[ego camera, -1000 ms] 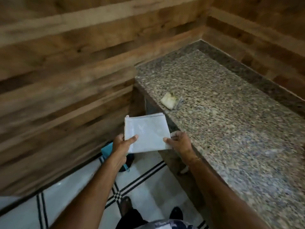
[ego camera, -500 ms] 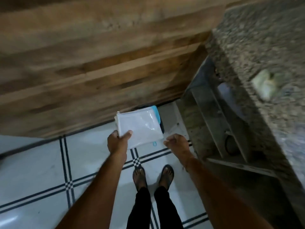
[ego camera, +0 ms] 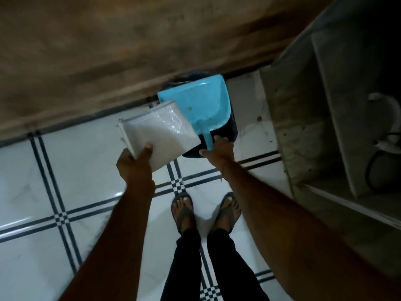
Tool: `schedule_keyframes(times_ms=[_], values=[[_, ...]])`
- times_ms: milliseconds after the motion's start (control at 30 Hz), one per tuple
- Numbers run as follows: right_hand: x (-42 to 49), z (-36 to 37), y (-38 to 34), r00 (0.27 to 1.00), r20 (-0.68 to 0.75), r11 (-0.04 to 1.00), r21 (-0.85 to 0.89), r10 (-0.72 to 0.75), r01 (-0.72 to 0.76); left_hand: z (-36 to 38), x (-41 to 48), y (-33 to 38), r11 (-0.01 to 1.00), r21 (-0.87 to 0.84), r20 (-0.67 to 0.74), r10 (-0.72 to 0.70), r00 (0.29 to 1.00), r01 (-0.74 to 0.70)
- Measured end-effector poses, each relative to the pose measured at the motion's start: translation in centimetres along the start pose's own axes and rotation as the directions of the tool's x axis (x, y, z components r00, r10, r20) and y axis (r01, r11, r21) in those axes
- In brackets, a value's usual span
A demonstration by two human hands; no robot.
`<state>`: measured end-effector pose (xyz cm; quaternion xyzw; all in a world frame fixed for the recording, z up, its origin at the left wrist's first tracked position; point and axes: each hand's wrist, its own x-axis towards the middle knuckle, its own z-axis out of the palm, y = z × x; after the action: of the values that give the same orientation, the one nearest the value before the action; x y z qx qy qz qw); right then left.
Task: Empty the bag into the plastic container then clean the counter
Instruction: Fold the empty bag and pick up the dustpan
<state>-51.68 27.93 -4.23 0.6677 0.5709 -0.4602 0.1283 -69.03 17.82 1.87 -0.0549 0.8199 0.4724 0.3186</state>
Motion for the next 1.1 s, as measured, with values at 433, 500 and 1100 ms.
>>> schedule_keyframes(times_ms=[433,500,1100], values=[[-6.9,-2.7,6.0,0.935,-0.334,0.968,0.248,0.123,-0.039,3.8,-1.6,3.0,0.988,0.135,0.025,0.07,0.997,-0.073],[-8.3,-4.1,8.1,0.899,-0.407,0.957,0.289,0.159,-0.038,5.4,-2.0,3.9,0.973,0.204,0.043,0.096,0.994,-0.103],[-20.4,-7.1,11.6,0.918,-0.351,0.89,0.456,0.184,-0.004,6.3,-9.8,10.1,0.582,0.659,0.512,0.117,0.851,-0.477]])
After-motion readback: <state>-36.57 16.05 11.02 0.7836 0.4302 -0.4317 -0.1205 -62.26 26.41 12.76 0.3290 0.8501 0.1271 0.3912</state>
